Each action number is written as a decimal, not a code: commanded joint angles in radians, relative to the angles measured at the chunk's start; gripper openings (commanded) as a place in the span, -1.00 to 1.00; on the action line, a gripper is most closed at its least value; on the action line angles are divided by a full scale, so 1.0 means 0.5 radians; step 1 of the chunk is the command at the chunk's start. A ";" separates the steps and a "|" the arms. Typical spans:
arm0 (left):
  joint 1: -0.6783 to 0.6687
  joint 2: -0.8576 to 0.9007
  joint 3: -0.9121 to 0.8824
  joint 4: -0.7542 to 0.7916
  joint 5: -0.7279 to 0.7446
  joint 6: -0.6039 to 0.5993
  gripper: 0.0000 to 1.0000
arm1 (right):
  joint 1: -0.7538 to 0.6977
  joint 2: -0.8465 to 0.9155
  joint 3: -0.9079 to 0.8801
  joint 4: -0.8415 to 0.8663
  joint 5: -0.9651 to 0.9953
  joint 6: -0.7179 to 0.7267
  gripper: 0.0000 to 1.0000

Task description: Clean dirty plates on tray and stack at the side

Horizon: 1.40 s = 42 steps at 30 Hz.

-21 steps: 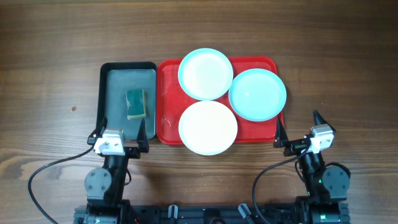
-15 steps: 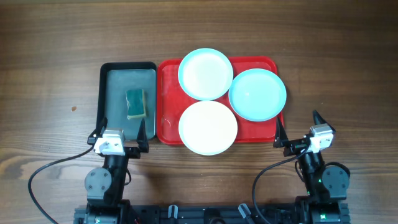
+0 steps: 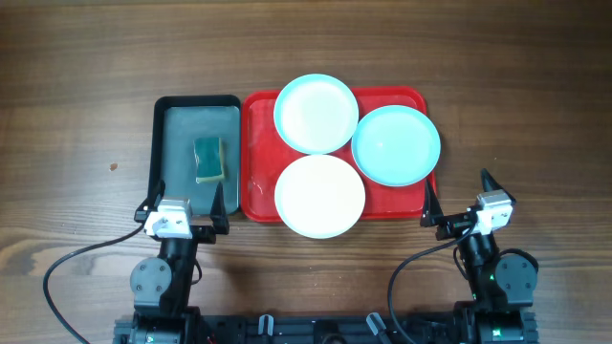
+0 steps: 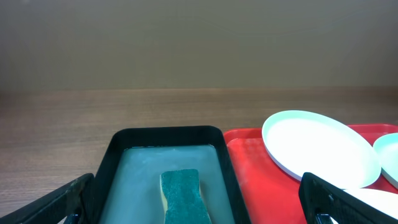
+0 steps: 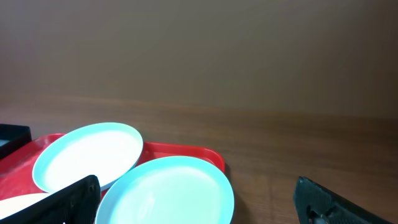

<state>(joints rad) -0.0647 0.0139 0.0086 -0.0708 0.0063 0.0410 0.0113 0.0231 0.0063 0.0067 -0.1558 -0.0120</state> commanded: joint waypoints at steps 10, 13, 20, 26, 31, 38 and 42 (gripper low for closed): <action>0.002 0.004 -0.006 -0.011 0.040 0.031 1.00 | -0.011 0.012 -0.002 0.007 0.018 0.024 0.99; 0.002 0.004 -0.006 -0.011 0.040 0.031 1.00 | -0.011 0.012 -0.002 0.007 0.018 0.024 0.99; 0.002 0.004 -0.006 -0.011 0.040 0.031 1.00 | -0.011 0.012 -0.002 0.007 0.018 0.024 0.99; 0.002 0.004 -0.006 -0.011 0.040 0.030 1.00 | -0.011 0.012 -0.002 0.007 0.018 0.025 0.99; 0.002 0.004 -0.006 -0.011 0.040 0.031 1.00 | -0.011 0.012 -0.002 0.007 0.018 0.024 1.00; 0.002 0.004 -0.006 -0.007 -0.005 0.075 1.00 | -0.011 0.012 -0.002 0.007 0.017 0.027 0.99; 0.002 0.004 -0.006 -0.007 -0.005 0.075 1.00 | -0.011 0.012 -0.002 0.007 0.004 0.031 0.99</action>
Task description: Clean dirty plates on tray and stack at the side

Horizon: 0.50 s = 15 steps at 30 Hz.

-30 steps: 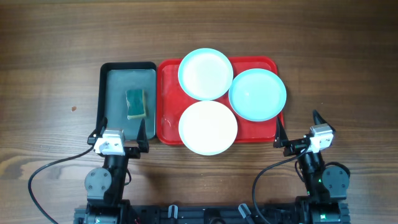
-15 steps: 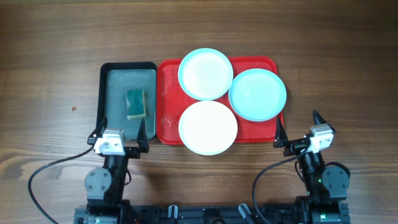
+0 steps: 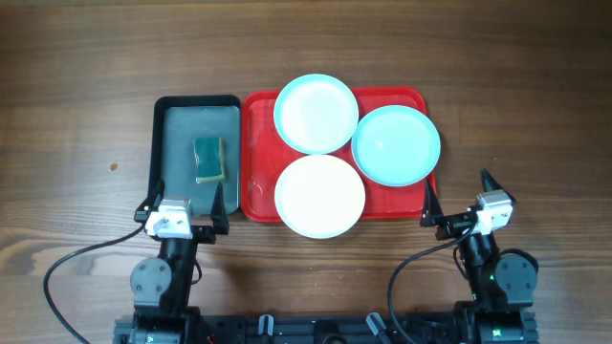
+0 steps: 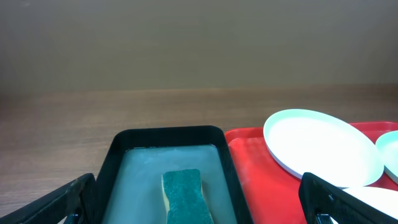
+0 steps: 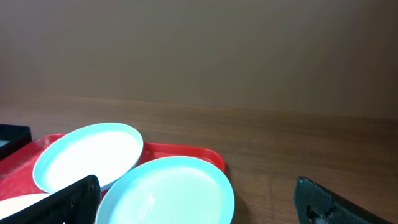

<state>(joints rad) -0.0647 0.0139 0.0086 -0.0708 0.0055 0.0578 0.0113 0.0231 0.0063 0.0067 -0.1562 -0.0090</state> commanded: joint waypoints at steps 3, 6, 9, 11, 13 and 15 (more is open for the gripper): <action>0.002 0.004 -0.006 0.060 0.016 0.038 1.00 | -0.011 0.012 -0.002 0.007 0.003 0.024 1.00; 0.002 0.004 -0.006 0.073 0.158 0.022 1.00 | -0.010 0.014 -0.002 0.008 -0.012 0.058 0.99; 0.002 0.004 -0.006 0.488 0.130 0.132 1.00 | -0.010 0.014 0.014 0.002 -0.021 0.266 0.99; 0.002 0.004 0.004 0.792 0.235 0.124 1.00 | -0.011 0.014 0.097 -0.032 -0.020 0.354 1.00; 0.002 0.005 0.184 0.816 0.243 -0.053 1.00 | -0.011 0.017 0.320 -0.083 -0.019 0.406 1.00; 0.002 0.022 0.465 0.547 0.240 -0.172 1.00 | -0.011 0.064 0.577 -0.216 -0.019 0.398 0.99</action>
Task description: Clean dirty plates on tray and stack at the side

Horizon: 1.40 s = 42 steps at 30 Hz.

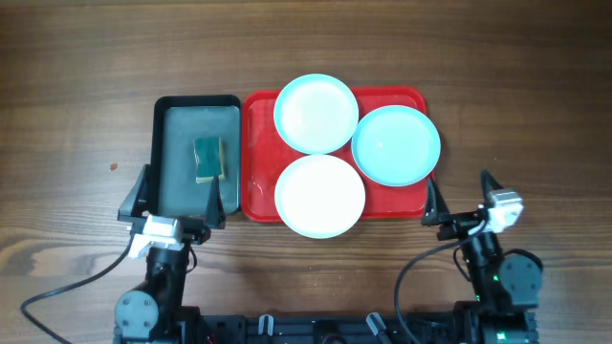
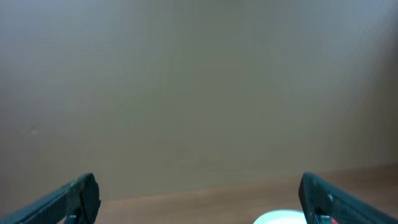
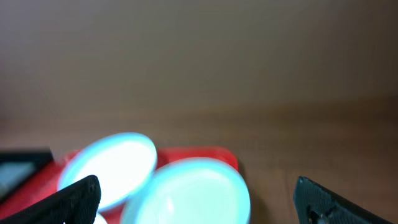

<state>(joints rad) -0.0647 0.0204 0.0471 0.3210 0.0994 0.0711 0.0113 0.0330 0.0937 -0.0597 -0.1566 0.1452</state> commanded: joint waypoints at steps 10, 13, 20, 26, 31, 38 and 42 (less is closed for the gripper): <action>0.002 1.309 2.937 -1.906 -0.074 -0.097 1.00 | -0.011 1.379 2.595 -1.717 -0.050 0.064 0.99; 0.002 1.823 3.727 -2.601 -0.077 -0.096 1.00 | -0.011 1.868 3.227 -2.325 -0.050 -0.048 1.00; 0.002 2.708 4.511 -3.807 -0.085 -0.100 1.00 | -0.011 2.518 3.743 -2.377 -0.143 0.041 0.99; 0.002 3.105 4.511 -3.969 0.227 -0.122 1.00 | -0.005 2.902 3.735 -2.717 -0.185 -0.029 0.92; 0.002 3.262 4.511 -3.995 0.377 -0.121 1.00 | 0.119 3.188 3.735 -2.959 -0.185 -0.040 0.79; 0.005 3.364 4.511 -3.934 0.344 -0.189 1.00 | 0.392 3.423 3.735 -2.857 -0.185 -0.004 0.80; 0.050 3.433 4.511 -3.867 -0.079 -0.694 1.00 | 0.467 3.517 3.715 -2.765 -0.185 0.137 0.80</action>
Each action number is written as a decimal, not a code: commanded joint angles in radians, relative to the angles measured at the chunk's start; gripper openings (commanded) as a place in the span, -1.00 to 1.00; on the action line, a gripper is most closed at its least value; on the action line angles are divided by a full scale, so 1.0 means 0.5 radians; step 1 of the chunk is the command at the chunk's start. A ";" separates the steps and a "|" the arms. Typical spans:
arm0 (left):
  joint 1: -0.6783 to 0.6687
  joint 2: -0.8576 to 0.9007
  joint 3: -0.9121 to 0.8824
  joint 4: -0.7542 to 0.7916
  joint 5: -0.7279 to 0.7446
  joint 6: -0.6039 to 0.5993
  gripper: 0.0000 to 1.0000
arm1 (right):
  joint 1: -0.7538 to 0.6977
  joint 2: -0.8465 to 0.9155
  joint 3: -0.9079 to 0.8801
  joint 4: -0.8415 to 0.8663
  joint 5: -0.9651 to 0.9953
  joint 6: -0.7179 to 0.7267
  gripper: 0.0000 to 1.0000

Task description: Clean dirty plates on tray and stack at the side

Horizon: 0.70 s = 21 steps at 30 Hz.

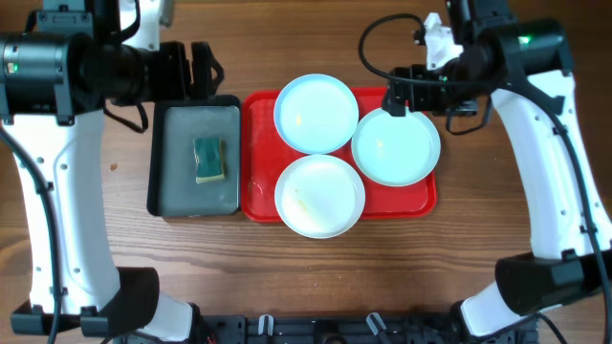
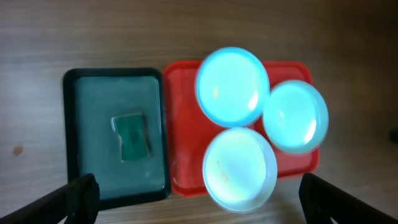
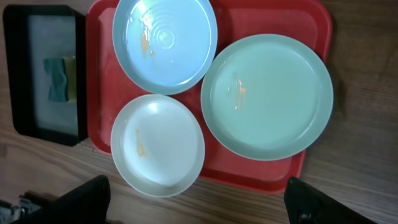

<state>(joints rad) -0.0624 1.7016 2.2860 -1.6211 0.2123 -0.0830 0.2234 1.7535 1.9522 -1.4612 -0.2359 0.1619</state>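
Note:
Three dirty plates lie on a red tray (image 1: 258, 143): a pale blue plate (image 1: 316, 113) at the back, a turquoise plate (image 1: 396, 145) on the right and a white plate (image 1: 320, 195) in front. The right wrist view shows orange smears on the blue plate (image 3: 165, 43), the turquoise plate (image 3: 267, 96) and the white plate (image 3: 158, 145). A green sponge (image 1: 209, 159) lies in a black basin (image 1: 153, 182) left of the tray. My left gripper (image 1: 186, 72) hangs open high over the basin's far end. My right gripper (image 1: 421, 96) hangs open high over the tray's far right corner. Neither holds anything.
The brown wooden table (image 1: 86, 239) surrounds tray and basin. The basin (image 2: 68, 137) holds shallow water around the sponge (image 2: 132, 137). Both white arms rise from the front edge along the table's left and right sides. Cables trail near the right wrist.
Both arms were low at the table's front edge with their wrists tilting up; now they stand raised high over the far side, cameras looking straight down. Both grippers stay open. Plates and sponge lie unmoved.
At the first two moments both arms sat folded at the front edge, grippers open and facing basin and tray. Then the left wrist pointed up at the wall and the right wrist view was blurred. Now both grippers hang high above, and nothing on the table has shifted.

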 commanded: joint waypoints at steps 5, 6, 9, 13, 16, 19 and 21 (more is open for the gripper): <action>0.073 0.114 0.032 0.024 -0.337 -0.428 1.00 | 0.133 0.170 -0.065 0.185 -0.002 0.101 0.78; 0.072 0.114 0.033 0.028 -0.325 -0.429 1.00 | 0.143 0.192 -0.065 0.201 0.005 0.101 0.78; 0.073 0.114 0.033 0.045 -0.275 -0.429 1.00 | 0.143 0.258 -0.065 0.255 0.005 0.099 0.78; 0.073 0.117 0.033 0.038 -0.276 -0.429 0.73 | 0.144 0.314 -0.065 0.271 0.004 0.101 0.78; 0.073 0.117 0.033 0.008 -0.276 -0.429 -0.66 | 0.150 0.375 -0.069 0.262 0.004 0.101 0.78; 0.073 0.117 0.033 -0.044 -0.276 -0.429 -0.92 | 0.188 0.430 -0.083 0.272 0.005 0.100 0.78; 0.072 0.117 0.033 -0.043 -0.276 -0.436 -0.92 | 0.210 0.469 -0.087 0.272 0.005 0.101 0.78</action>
<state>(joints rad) -0.0307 1.7561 2.2864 -1.6398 0.0708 -0.2943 0.3069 1.9507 1.9217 -1.3281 -0.2356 0.2012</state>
